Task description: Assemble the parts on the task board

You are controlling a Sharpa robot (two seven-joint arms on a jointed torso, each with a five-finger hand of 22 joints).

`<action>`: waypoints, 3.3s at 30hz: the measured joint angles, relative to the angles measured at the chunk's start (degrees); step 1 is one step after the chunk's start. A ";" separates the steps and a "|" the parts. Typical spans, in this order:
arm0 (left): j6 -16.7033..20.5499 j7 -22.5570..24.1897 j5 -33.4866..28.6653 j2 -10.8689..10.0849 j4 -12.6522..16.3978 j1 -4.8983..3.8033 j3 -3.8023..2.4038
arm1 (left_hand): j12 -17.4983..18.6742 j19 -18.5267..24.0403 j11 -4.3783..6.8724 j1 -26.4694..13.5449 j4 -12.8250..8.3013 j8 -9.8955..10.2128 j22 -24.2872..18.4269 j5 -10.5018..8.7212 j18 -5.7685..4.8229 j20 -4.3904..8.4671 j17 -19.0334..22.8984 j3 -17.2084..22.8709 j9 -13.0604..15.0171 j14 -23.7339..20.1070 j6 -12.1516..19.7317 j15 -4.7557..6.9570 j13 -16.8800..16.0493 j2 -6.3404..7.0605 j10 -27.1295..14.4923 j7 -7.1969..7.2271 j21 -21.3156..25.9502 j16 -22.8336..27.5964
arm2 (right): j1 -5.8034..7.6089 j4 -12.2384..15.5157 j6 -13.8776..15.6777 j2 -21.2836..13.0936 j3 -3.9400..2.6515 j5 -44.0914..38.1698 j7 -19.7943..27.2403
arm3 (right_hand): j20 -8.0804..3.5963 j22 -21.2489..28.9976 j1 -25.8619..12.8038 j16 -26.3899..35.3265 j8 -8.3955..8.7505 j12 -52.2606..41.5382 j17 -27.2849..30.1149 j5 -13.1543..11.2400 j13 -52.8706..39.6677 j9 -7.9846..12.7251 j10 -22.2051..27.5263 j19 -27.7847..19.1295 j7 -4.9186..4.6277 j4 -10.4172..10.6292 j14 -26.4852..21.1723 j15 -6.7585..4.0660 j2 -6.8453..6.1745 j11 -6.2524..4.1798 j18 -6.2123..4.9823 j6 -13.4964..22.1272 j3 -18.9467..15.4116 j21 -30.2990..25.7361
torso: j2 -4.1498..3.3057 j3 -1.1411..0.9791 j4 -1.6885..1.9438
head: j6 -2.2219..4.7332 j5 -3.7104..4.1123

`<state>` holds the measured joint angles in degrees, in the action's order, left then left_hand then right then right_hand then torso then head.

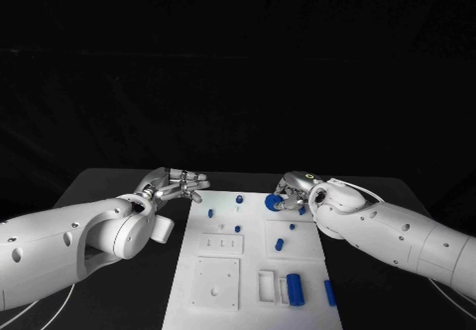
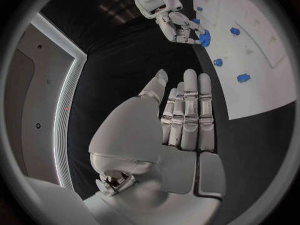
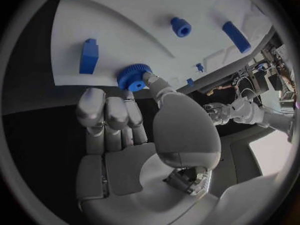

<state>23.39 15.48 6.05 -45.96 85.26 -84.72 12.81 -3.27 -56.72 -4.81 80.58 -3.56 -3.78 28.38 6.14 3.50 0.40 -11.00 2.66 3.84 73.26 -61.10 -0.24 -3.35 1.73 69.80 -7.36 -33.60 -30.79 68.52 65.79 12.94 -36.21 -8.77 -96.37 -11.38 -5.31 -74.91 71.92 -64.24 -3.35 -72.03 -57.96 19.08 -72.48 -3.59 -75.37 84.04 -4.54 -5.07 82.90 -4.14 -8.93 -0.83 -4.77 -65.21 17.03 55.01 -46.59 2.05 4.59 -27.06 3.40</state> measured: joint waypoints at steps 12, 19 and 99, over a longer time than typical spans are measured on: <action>0.00 0.00 0.05 -0.09 0.01 0.00 0.00 | 0.00 0.00 0.00 0.00 0.00 0.00 0.16 0.00 0.00 0.00 0.00 0.00 0.00 0.00 0.00 0.00 0.00 0.00 0.00 0.00 0.00 0.00 | -0.43 6.89 3.91 -2.15 0.21 -3.56 -3.41 | -0.42 0.00 -0.28 -0.22 -0.01 -0.05 -0.07 -2.04 -0.23 -0.15 -0.21 0.00 0.14 1.41 -0.07 -0.39 -0.30 -0.02 -0.05 -0.66 0.86 0.61 | 0.03 -0.01 -0.02 | 0.04 -0.22; 0.01 0.01 0.06 -0.16 0.03 0.00 0.00 | 0.00 0.00 0.00 0.00 0.00 0.00 0.16 0.00 0.00 0.00 0.00 0.00 0.00 0.00 0.00 0.00 0.00 0.00 0.00 0.00 0.00 0.00 | -0.41 11.13 6.00 -2.91 0.15 -5.19 -4.83 | -0.42 0.00 0.03 -0.22 0.01 -0.05 -0.06 -2.44 -0.30 -0.15 -0.22 0.00 0.33 2.12 -0.07 -0.39 -0.61 -0.01 -0.05 -0.85 1.10 0.88 | 0.03 0.01 -0.05 | 0.24 -0.41; 0.14 0.00 0.16 0.63 0.00 -0.10 -0.01 | 0.00 0.01 -0.32 0.23 -0.79 0.00 1.07 0.22 0.00 0.00 0.12 0.79 0.00 0.00 0.21 0.00 0.00 0.23 -1.32 -0.21 0.00 0.00 | -1.49 6.22 8.88 8.30 3.62 -12.88 -10.81 | -0.41 -0.02 -0.20 0.90 -0.26 2.02 1.33 -4.65 2.11 -0.04 0.44 0.00 -0.69 4.19 -0.08 -0.35 -2.62 0.63 -0.05 2.61 1.97 0.20 | -0.12 0.04 0.07 | 0.85 -3.48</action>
<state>23.53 15.48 6.22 -45.33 85.26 -84.82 12.80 -3.27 -56.72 -5.14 80.81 -4.35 -3.78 29.45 6.36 3.50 0.40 -10.88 3.45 3.84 73.26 -60.89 -0.24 -3.35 1.96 68.48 -7.57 -33.60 -30.79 67.03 72.00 21.82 -27.91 -5.15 -109.26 -22.19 -5.72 -74.93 71.72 -63.34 -3.61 -70.02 -56.63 14.43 -70.38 -3.62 -74.93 84.04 -5.23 -0.88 82.81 -4.49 -11.55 -0.19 -4.81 -62.60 19.01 55.21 -46.71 2.09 4.66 -26.21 -0.08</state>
